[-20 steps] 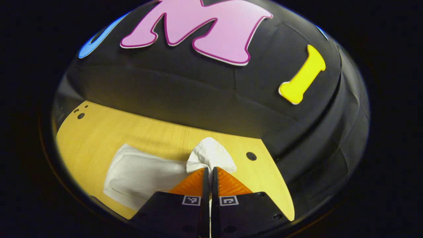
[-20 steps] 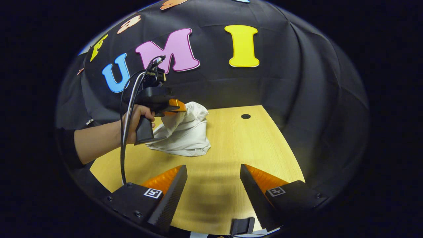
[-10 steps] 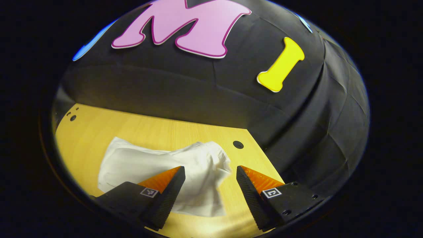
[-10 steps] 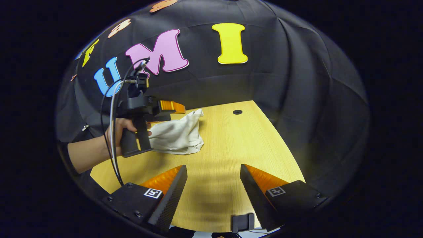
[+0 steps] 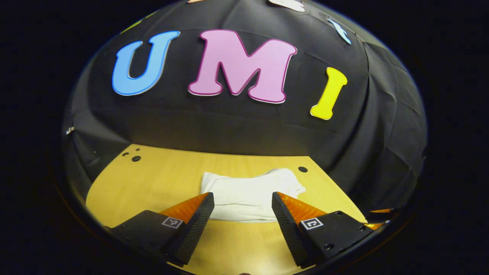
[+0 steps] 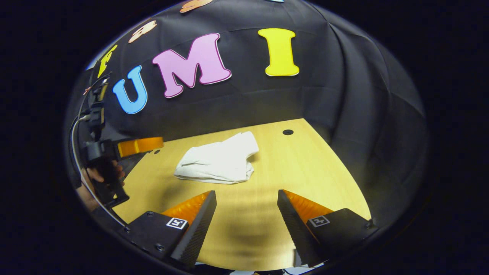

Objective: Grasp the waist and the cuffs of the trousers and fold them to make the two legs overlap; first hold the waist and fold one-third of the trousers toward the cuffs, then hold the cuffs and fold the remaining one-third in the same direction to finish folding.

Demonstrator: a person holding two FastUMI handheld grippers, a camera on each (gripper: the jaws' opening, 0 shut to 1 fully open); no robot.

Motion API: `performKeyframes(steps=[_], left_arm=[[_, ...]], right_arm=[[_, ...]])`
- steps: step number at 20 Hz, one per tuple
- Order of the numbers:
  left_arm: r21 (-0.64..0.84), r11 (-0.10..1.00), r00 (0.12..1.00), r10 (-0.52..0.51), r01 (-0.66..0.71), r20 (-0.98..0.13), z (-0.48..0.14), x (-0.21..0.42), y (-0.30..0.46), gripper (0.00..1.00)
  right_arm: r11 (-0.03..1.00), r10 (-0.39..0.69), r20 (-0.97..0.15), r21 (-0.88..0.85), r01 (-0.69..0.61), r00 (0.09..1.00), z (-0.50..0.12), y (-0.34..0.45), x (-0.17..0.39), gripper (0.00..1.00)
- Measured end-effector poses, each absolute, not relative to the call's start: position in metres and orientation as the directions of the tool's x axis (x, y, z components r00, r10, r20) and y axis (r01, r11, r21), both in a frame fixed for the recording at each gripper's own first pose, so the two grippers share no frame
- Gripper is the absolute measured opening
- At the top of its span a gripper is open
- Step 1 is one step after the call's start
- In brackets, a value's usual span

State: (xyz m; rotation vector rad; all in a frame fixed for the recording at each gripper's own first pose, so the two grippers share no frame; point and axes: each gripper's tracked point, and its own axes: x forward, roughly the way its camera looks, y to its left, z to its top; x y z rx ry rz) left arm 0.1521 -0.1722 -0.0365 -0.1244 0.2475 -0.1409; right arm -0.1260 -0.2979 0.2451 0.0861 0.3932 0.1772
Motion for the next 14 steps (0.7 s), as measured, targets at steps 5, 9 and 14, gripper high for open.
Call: performKeyframes(steps=[5, 9, 14], left_arm=[[-0.070, 0.997, 0.970, -0.030, 0.013, -0.242, -0.059, 0.070, -0.109, 0.95], [-0.044, 0.998, 0.963, -0.061, 0.051, -0.263, -0.072, 0.030, -0.092, 0.96], [-0.066, 0.996, 0.970, -0.073, 0.059, -0.232, -0.073, 0.012, -0.049, 0.96]], right_arm=[[0.978, 0.207, -0.366, 0.085, -0.189, 0.907, 0.243, -0.258, -0.138, 0.98], [0.976, 0.217, -0.373, 0.077, -0.204, 0.902, 0.233, -0.221, -0.158, 0.99], [0.979, 0.201, -0.360, 0.046, -0.198, 0.911, 0.223, -0.172, -0.177, 0.99]])
